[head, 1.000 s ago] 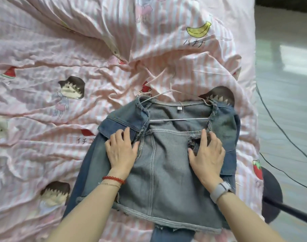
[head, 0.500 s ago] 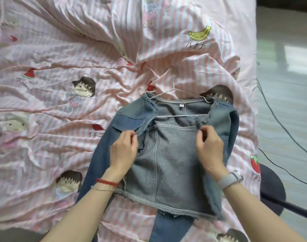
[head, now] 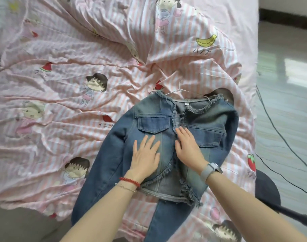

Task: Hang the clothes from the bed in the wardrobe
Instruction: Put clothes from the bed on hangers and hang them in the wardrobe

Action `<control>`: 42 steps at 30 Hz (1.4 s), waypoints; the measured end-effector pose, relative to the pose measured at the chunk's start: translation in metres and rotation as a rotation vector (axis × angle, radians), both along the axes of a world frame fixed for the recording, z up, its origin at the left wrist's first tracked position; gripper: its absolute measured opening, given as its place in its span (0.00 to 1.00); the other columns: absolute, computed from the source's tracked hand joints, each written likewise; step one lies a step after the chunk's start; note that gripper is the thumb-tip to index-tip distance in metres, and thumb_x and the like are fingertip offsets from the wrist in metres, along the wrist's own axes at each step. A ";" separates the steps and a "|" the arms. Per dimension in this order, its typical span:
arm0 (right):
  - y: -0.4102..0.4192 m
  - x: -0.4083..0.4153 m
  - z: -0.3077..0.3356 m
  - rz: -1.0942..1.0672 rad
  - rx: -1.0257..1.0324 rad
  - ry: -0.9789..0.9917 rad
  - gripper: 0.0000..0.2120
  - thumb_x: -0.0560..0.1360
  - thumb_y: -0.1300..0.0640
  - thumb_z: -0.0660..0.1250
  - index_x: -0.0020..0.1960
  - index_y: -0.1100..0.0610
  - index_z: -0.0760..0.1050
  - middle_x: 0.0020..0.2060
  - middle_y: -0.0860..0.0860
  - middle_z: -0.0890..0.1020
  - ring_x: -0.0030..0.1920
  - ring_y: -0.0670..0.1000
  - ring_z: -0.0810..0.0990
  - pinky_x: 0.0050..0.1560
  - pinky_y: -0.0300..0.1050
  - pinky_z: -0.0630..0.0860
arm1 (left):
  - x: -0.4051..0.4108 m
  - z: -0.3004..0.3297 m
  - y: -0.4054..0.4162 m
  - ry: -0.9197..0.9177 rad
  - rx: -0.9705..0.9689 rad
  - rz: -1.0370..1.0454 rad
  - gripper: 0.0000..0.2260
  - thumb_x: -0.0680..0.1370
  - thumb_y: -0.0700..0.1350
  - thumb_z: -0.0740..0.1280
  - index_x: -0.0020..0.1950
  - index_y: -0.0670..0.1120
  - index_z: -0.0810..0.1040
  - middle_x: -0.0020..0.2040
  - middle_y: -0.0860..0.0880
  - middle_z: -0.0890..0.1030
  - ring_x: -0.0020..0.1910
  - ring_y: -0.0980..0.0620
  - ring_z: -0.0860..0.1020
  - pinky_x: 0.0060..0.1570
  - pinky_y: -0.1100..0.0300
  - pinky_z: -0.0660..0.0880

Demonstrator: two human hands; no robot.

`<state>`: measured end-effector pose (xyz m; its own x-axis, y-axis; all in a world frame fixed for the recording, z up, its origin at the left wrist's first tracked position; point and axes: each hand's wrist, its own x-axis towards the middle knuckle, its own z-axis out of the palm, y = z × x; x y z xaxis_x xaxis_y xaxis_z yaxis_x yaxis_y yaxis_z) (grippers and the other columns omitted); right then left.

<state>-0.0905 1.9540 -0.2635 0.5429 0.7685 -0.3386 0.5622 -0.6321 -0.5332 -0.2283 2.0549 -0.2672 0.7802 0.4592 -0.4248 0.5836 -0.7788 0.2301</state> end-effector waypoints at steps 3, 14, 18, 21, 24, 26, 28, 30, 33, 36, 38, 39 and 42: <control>0.014 -0.034 0.031 0.105 -0.001 -0.151 0.24 0.79 0.56 0.53 0.74 0.57 0.55 0.74 0.53 0.58 0.74 0.54 0.51 0.74 0.52 0.48 | -0.034 0.031 0.012 -0.047 0.080 0.112 0.22 0.80 0.50 0.53 0.74 0.51 0.57 0.76 0.50 0.53 0.75 0.51 0.47 0.72 0.44 0.43; 0.104 -0.313 0.175 0.760 0.363 -0.230 0.21 0.76 0.58 0.58 0.69 0.57 0.65 0.68 0.55 0.68 0.70 0.59 0.62 0.68 0.57 0.58 | -0.349 0.182 0.022 -0.219 0.449 0.868 0.19 0.78 0.43 0.59 0.70 0.46 0.68 0.70 0.48 0.68 0.71 0.49 0.62 0.70 0.45 0.52; 0.110 -0.452 0.213 1.108 0.467 -0.207 0.23 0.78 0.56 0.53 0.73 0.54 0.58 0.72 0.50 0.61 0.73 0.52 0.54 0.72 0.51 0.50 | -0.489 0.226 -0.028 -0.209 0.667 1.158 0.17 0.74 0.40 0.66 0.63 0.42 0.75 0.63 0.44 0.75 0.65 0.44 0.70 0.65 0.41 0.61; 0.097 -0.549 0.239 1.335 0.558 -0.150 0.22 0.77 0.58 0.56 0.70 0.56 0.63 0.70 0.53 0.66 0.72 0.53 0.58 0.72 0.51 0.53 | -0.578 0.258 -0.084 -0.156 0.849 1.308 0.14 0.69 0.37 0.71 0.54 0.41 0.80 0.54 0.42 0.80 0.56 0.42 0.78 0.58 0.38 0.68; 0.070 -0.636 0.262 1.538 0.701 -0.062 0.19 0.74 0.61 0.62 0.65 0.60 0.71 0.63 0.57 0.74 0.68 0.58 0.68 0.68 0.54 0.62 | -0.649 0.286 -0.149 -0.075 0.995 1.486 0.14 0.66 0.35 0.73 0.50 0.40 0.81 0.51 0.41 0.81 0.52 0.42 0.80 0.55 0.37 0.70; 0.049 -0.688 0.278 1.661 0.760 0.020 0.18 0.74 0.62 0.62 0.64 0.61 0.72 0.62 0.58 0.75 0.66 0.58 0.70 0.66 0.54 0.64 | -0.686 0.306 -0.192 0.001 1.044 1.628 0.13 0.67 0.35 0.72 0.52 0.41 0.81 0.53 0.42 0.81 0.54 0.43 0.79 0.57 0.38 0.70; 0.029 -0.737 0.293 1.762 0.830 0.088 0.18 0.73 0.62 0.63 0.63 0.61 0.72 0.61 0.57 0.76 0.64 0.58 0.72 0.64 0.52 0.66 | -0.717 0.326 -0.231 0.065 1.102 1.753 0.13 0.69 0.36 0.71 0.54 0.41 0.80 0.55 0.42 0.80 0.57 0.43 0.77 0.60 0.40 0.68; 0.010 -0.784 0.309 1.867 0.871 0.138 0.19 0.75 0.61 0.61 0.65 0.59 0.71 0.62 0.55 0.75 0.65 0.55 0.71 0.64 0.49 0.64 | -0.743 0.346 -0.265 0.134 1.186 1.833 0.13 0.69 0.36 0.71 0.53 0.41 0.80 0.55 0.42 0.80 0.58 0.44 0.77 0.60 0.42 0.67; -0.016 -0.853 0.331 1.980 0.883 0.216 0.19 0.78 0.57 0.55 0.69 0.54 0.65 0.66 0.50 0.70 0.67 0.52 0.67 0.63 0.44 0.61 | -0.778 0.374 -0.305 0.274 1.296 1.893 0.13 0.68 0.36 0.70 0.53 0.41 0.80 0.54 0.41 0.80 0.56 0.42 0.77 0.57 0.43 0.70; -0.037 -0.921 0.356 2.036 0.819 0.339 0.18 0.78 0.58 0.54 0.68 0.56 0.66 0.65 0.52 0.71 0.64 0.54 0.68 0.61 0.45 0.63 | -0.816 0.397 -0.330 0.377 1.370 1.928 0.13 0.70 0.39 0.65 0.53 0.41 0.80 0.54 0.41 0.80 0.57 0.42 0.77 0.56 0.42 0.70; -0.045 -0.962 0.372 2.045 0.740 0.450 0.17 0.78 0.60 0.55 0.65 0.58 0.69 0.61 0.56 0.74 0.62 0.58 0.71 0.59 0.47 0.67 | -0.845 0.410 -0.337 0.419 1.342 1.979 0.14 0.73 0.41 0.63 0.57 0.43 0.79 0.59 0.43 0.78 0.62 0.44 0.73 0.60 0.43 0.67; -0.049 -0.983 0.379 2.053 0.716 0.499 0.16 0.78 0.61 0.55 0.65 0.59 0.70 0.59 0.58 0.75 0.60 0.58 0.72 0.58 0.47 0.67 | -0.861 0.414 -0.340 0.441 1.301 2.019 0.15 0.75 0.42 0.62 0.61 0.44 0.76 0.62 0.44 0.75 0.66 0.46 0.70 0.63 0.44 0.64; -0.057 -1.040 0.393 2.081 0.605 0.638 0.16 0.77 0.64 0.55 0.64 0.63 0.71 0.60 0.61 0.76 0.59 0.59 0.74 0.59 0.45 0.66 | -0.908 0.418 -0.342 0.544 1.147 2.140 0.20 0.79 0.49 0.56 0.71 0.51 0.64 0.72 0.50 0.63 0.72 0.51 0.57 0.69 0.46 0.55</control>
<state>-1.1302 1.8974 0.1298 -0.9433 -0.0081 0.3318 -0.2508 0.6723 -0.6965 -1.1360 1.7132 0.1512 -0.8377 0.1995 0.5084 0.2196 0.9754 -0.0210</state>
